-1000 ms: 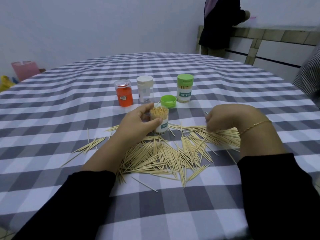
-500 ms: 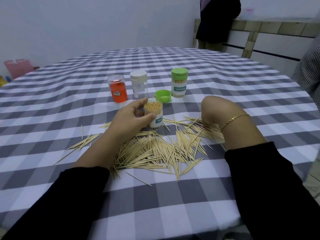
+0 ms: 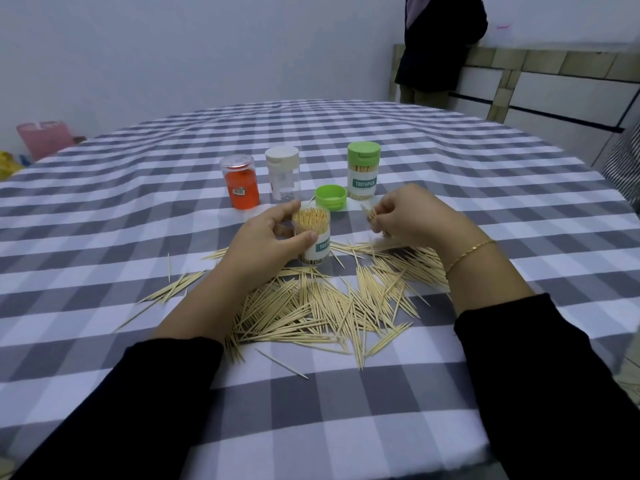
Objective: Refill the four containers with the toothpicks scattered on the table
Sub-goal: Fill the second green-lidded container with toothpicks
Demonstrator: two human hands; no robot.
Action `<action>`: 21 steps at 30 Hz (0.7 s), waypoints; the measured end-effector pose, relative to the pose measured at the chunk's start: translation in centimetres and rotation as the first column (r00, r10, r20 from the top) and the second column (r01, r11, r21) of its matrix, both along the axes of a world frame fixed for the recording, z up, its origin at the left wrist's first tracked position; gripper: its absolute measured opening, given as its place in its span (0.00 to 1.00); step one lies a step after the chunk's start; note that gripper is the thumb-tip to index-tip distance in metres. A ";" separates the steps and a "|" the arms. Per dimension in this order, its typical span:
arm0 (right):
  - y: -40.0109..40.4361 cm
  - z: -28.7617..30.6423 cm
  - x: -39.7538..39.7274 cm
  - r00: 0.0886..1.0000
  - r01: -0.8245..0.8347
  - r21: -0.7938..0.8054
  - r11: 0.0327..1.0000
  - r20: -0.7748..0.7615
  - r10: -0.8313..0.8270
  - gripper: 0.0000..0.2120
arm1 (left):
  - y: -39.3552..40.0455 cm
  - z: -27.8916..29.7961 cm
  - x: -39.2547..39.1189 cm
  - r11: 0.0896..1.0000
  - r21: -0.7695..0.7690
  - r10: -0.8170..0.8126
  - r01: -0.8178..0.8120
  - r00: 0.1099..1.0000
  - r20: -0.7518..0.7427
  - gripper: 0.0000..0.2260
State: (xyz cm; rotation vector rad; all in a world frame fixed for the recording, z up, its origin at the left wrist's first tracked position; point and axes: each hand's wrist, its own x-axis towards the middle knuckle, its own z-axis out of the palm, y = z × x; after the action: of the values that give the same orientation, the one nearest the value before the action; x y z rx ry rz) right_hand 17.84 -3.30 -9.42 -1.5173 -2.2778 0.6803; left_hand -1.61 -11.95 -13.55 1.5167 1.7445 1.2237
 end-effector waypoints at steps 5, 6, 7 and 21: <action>-0.2 -0.5 -0.9 0.924 -0.027 -0.031 0.999 -0.381 0.013 0.05 | -0.1 0.1 0.2 1.000 0.006 -0.002 0.002 1.000 -0.015 0.28; -0.1 -0.7 -1.2 0.891 -0.036 -0.030 0.999 -0.453 0.018 0.06 | -0.1 0.2 0.2 1.000 0.010 0.000 0.000 1.000 -0.024 0.28; -0.1 -0.9 -1.5 0.849 -0.045 -0.028 0.999 -0.527 0.023 0.07 | -0.2 0.2 0.3 1.000 0.014 0.002 -0.001 0.999 -0.036 0.27; -1.9 -1.4 -5.0 0.320 -0.055 0.040 0.998 -0.946 0.055 0.06 | -0.3 0.5 0.4 1.000 0.007 0.000 0.001 0.998 -0.070 0.28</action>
State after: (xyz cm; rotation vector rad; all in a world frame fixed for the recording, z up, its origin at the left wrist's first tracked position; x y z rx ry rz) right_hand 12.86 -5.18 -10.79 -0.6199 -1.3355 1.1841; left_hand -1.26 -12.24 -13.08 1.5813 1.7862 1.1903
